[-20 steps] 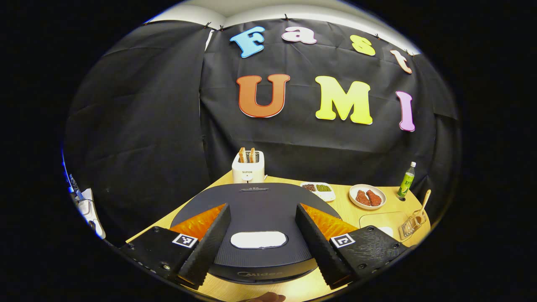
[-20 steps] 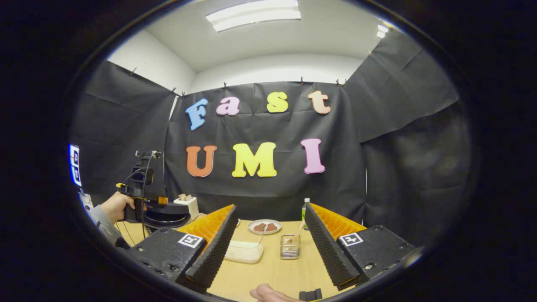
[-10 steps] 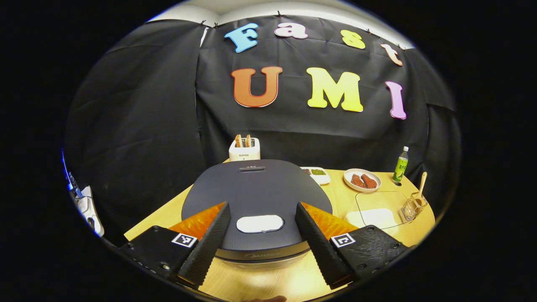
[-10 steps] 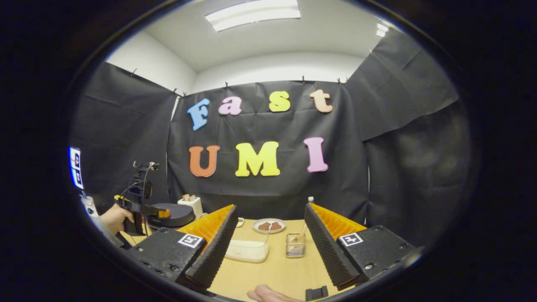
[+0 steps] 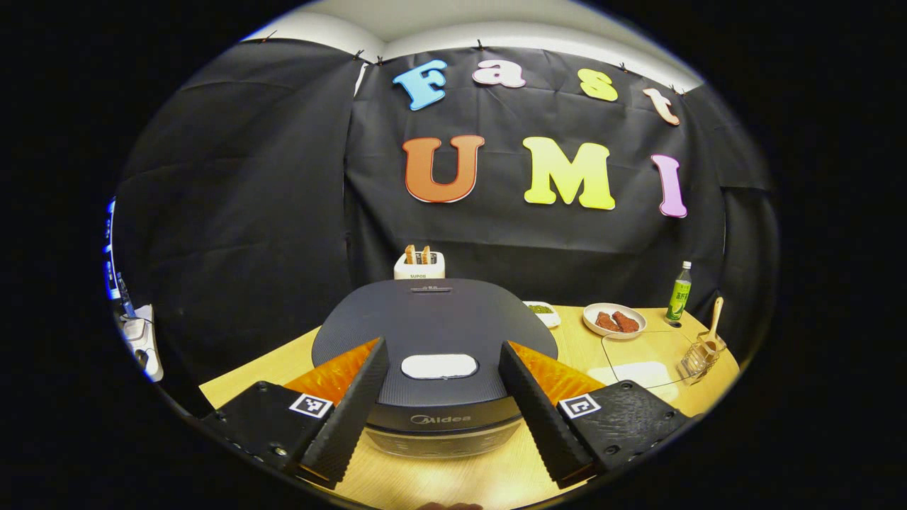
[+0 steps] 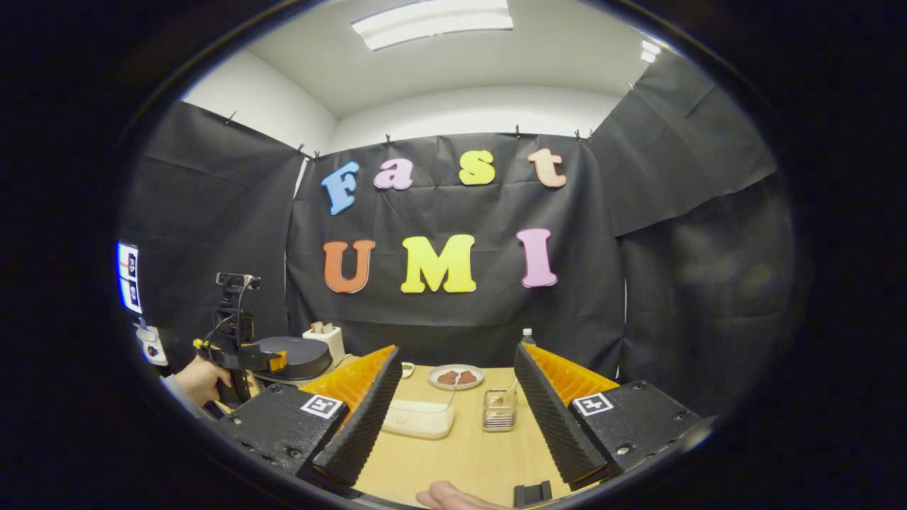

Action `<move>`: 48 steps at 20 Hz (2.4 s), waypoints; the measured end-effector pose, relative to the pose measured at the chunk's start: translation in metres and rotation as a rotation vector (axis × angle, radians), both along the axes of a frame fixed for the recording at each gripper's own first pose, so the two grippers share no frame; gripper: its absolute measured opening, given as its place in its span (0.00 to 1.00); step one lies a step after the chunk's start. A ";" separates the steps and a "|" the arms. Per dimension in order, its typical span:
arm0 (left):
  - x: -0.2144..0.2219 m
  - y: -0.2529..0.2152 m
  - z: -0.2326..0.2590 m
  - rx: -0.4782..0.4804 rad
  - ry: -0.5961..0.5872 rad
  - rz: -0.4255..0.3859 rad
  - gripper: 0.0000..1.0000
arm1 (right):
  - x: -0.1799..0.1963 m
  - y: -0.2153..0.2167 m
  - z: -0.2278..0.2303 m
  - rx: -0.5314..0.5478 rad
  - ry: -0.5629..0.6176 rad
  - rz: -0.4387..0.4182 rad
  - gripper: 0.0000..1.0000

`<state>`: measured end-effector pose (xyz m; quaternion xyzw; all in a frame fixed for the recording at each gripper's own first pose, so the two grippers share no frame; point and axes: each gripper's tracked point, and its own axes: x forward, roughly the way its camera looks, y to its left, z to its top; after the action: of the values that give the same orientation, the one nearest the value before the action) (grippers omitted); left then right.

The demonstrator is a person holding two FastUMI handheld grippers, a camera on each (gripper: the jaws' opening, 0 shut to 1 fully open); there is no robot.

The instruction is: Close the left gripper, press the button to open the rice cooker; take a wooden spoon from the chopstick holder with the right hand, scoop a spoonful of rice and pour it into the rice cooker, then put the wooden spoon back into the chopstick holder.

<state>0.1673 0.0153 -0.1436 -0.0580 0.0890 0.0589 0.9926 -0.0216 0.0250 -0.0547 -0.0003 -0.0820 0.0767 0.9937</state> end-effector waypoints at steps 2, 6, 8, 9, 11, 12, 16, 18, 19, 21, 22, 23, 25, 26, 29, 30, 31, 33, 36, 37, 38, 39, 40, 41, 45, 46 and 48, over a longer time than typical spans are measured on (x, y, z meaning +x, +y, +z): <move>-0.002 0.001 -0.001 0.049 -0.018 -0.016 1.00 | -0.001 0.002 -0.002 -0.002 0.005 0.012 1.00; -0.012 0.006 0.009 0.011 -0.009 -0.009 0.99 | 0.003 -0.007 -0.004 0.004 0.013 -0.009 1.00; -0.021 0.001 0.027 -0.008 -0.036 -0.019 0.98 | 0.006 -0.007 -0.005 0.007 0.019 -0.017 1.00; -0.027 -0.002 0.038 0.000 -0.058 -0.024 0.98 | 0.007 -0.007 -0.006 0.010 0.023 -0.020 1.00; -0.040 -0.003 0.050 0.030 -0.062 -0.024 0.97 | 0.008 -0.007 -0.006 0.012 0.027 -0.025 1.00; -0.049 -0.005 0.056 0.045 -0.058 -0.015 0.97 | 0.008 -0.006 -0.006 0.010 0.028 -0.026 0.99; -0.092 -0.020 0.089 0.034 -0.112 -0.032 0.97 | 0.005 -0.002 -0.002 -0.004 0.022 -0.027 0.99; -0.115 -0.027 0.096 0.009 -0.124 -0.054 0.97 | 0.003 0.000 -0.002 -0.014 0.025 -0.029 1.00; -0.128 -0.029 0.098 0.000 -0.124 -0.056 0.97 | 0.001 0.000 -0.001 -0.019 0.024 -0.032 0.99; -0.148 -0.032 0.103 -0.008 -0.136 -0.063 0.97 | -0.001 0.000 0.003 -0.030 0.019 -0.045 0.99; -0.158 -0.033 0.108 -0.008 -0.149 -0.066 0.97 | -0.002 0.000 0.005 -0.034 0.017 -0.052 0.99; -0.167 -0.034 0.110 -0.003 -0.158 -0.068 0.97 | -0.003 0.000 0.007 -0.036 0.012 -0.056 0.99; -0.184 -0.031 0.112 0.012 -0.167 -0.057 0.97 | -0.002 -0.010 0.007 -0.007 0.028 -0.086 1.00; -0.191 -0.029 0.116 0.015 -0.184 -0.046 0.97 | -0.001 -0.009 0.005 0.002 0.043 -0.087 1.00; -0.209 -0.037 0.132 -0.014 -0.224 -0.069 0.97 | -0.005 -0.007 0.009 -0.006 0.060 -0.076 1.00; -0.213 -0.040 0.135 -0.019 -0.226 -0.074 0.97 | -0.006 -0.006 0.011 -0.009 0.062 -0.073 1.00; -0.218 -0.043 0.140 -0.016 -0.236 -0.078 0.97 | -0.009 -0.006 0.013 -0.010 0.061 -0.071 1.00; -0.223 -0.051 0.153 0.001 -0.270 -0.095 0.96 | -0.012 -0.008 0.020 -0.004 0.048 -0.070 1.00; -0.235 -0.064 0.161 0.024 -0.309 -0.123 0.94 | -0.013 -0.019 0.022 0.026 0.066 -0.093 1.00; -0.239 -0.068 0.163 0.033 -0.320 -0.134 0.94 | -0.016 -0.020 0.026 0.034 0.062 -0.088 1.00; -0.240 -0.071 0.163 0.041 -0.325 -0.137 0.94 | -0.019 -0.022 0.029 0.040 0.053 -0.086 1.00; -0.242 -0.073 0.161 0.047 -0.325 -0.138 0.94 | -0.021 -0.026 0.032 0.044 0.042 -0.091 1.00; -0.242 -0.075 0.159 0.055 -0.324 -0.142 0.94 | -0.024 -0.028 0.033 0.043 0.032 -0.098 1.00; -0.240 -0.075 0.156 0.067 -0.324 -0.145 0.94 | -0.026 -0.030 0.034 0.040 0.023 -0.101 1.00; -0.241 -0.078 0.163 0.110 -0.339 -0.150 0.95 | -0.038 -0.028 0.040 0.025 -0.004 -0.090 1.00; -0.242 -0.079 0.161 0.113 -0.335 -0.148 0.94 | -0.040 -0.028 0.042 0.022 -0.012 -0.090 1.00; -0.246 -0.083 0.159 0.116 -0.333 -0.151 0.95 | -0.045 -0.028 0.043 0.019 -0.024 -0.087 1.00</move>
<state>-0.0790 -0.0678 0.0156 -0.0026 -0.0760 -0.0209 0.9969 -0.0668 -0.0025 -0.0121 0.0049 -0.0947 0.0324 0.9950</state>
